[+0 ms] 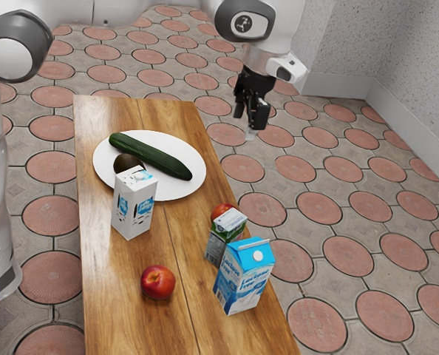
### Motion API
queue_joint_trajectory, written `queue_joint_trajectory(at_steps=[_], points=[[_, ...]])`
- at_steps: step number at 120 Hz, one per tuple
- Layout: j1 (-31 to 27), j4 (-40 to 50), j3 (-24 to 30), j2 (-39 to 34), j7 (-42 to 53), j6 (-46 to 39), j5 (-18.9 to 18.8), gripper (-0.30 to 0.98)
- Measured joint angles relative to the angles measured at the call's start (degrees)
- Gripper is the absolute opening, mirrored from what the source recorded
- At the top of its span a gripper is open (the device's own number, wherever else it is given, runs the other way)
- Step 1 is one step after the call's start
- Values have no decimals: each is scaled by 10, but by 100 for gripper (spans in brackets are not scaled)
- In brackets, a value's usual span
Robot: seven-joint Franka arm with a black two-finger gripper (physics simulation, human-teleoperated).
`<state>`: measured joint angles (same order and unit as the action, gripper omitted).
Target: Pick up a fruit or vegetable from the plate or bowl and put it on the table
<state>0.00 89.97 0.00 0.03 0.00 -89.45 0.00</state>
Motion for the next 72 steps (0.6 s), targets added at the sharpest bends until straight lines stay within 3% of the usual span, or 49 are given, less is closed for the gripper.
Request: queue_joint_trajectory(at_steps=[1,5,9,13,19,33,50,54,63,72], points=[[0,0,0,0,0,0,0,68],[109,-35,-107,-19,5,2,-8,68],[165,-55,-164,-30,10,4,-14,68],[177,-65,-195,-36,14,6,-18,67],[140,-72,-217,-40,20,8,-23,67],[44,-76,-229,-42,33,11,-29,67],[74,-95,-235,-41,44,15,-31,67],[75,-130,-232,-25,45,23,-36,67],[41,-319,-181,6,47,54,-64,67],[40,-349,-158,48,50,60,-77,66]])
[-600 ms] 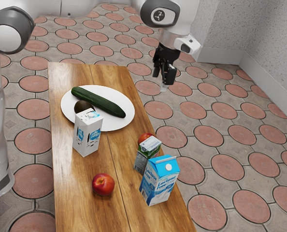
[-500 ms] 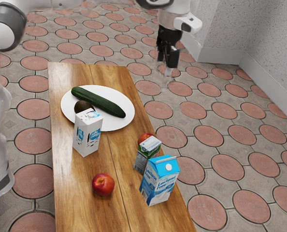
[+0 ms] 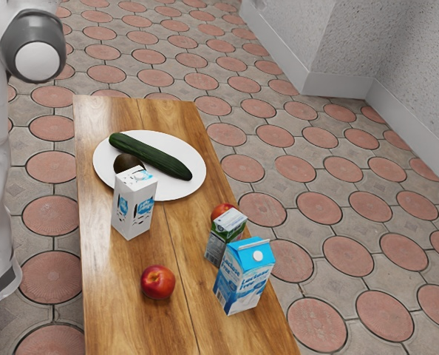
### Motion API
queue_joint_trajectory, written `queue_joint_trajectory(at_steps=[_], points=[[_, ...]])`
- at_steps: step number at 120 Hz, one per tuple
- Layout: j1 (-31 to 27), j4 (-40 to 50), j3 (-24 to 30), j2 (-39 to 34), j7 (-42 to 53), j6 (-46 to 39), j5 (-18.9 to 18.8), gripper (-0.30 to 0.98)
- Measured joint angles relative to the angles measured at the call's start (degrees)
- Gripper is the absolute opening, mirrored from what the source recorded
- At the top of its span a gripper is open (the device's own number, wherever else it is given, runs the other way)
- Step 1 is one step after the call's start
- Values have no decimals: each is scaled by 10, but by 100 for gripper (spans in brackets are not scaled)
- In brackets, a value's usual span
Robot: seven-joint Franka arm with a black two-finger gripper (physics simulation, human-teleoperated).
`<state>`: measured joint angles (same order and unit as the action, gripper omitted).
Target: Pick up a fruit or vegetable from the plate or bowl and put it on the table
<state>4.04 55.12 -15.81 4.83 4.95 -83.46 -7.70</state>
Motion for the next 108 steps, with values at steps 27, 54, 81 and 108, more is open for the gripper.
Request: queue_joint_trajectory(at_steps=[27,54,81,108], points=[[-112,74,16,170,38,-40,125,66],[-118,114,31,166,84,-63,158,66],[-53,455,-80,-14,120,-161,150,66],[-49,535,-86,-28,146,-231,144,67]])
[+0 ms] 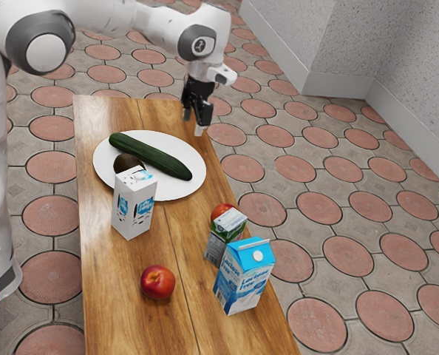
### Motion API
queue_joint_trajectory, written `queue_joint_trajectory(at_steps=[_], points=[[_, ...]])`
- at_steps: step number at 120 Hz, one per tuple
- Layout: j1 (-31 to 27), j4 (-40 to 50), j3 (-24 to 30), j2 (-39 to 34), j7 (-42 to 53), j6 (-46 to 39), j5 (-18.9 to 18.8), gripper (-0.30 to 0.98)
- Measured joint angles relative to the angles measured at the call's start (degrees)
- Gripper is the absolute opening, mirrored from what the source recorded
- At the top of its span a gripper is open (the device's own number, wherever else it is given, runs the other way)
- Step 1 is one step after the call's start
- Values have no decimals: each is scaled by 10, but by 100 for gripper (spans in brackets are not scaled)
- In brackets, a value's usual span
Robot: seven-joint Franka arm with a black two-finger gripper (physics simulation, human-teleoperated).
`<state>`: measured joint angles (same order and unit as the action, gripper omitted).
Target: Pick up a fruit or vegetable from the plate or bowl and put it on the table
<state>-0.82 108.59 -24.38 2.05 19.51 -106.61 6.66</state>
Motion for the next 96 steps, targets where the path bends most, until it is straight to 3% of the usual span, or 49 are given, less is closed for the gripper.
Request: queue_joint_trajectory(at_steps=[14,29,61,70,80,86,96], points=[[38,76,1,-98,10,-16,-2,66],[38,169,8,-195,18,-13,-3,67],[35,166,12,-182,32,65,-4,66],[-88,176,136,-200,35,81,-4,67],[-222,228,270,-281,39,99,-2,66],[-253,244,301,-301,40,111,-1,67],[-265,236,318,-272,43,126,3,67]])
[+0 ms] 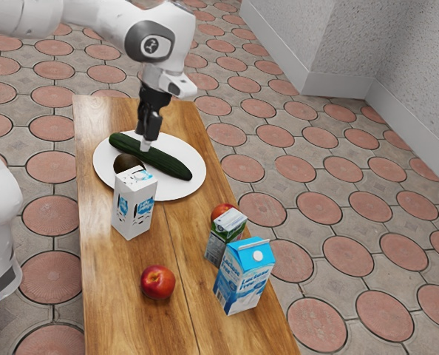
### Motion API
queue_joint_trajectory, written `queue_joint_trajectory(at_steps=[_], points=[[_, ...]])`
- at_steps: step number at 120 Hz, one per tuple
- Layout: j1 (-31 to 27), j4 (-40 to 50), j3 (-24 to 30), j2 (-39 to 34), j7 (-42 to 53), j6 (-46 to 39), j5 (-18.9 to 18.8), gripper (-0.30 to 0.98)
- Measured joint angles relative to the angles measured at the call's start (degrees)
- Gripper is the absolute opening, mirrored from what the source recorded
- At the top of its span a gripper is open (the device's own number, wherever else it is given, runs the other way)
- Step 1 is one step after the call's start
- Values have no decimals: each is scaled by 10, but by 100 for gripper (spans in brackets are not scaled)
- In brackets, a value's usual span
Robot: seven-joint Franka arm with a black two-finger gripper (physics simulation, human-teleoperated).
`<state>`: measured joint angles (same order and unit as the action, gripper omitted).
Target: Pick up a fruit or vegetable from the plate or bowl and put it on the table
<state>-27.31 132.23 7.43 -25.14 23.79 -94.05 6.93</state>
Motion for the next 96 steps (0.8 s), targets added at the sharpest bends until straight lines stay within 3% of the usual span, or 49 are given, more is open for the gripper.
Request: queue_joint_trajectory(at_steps=[32,96], points=[[3,60,7,-41,5,16,12,67],[-4,109,4,-40,10,-67,31,68]])
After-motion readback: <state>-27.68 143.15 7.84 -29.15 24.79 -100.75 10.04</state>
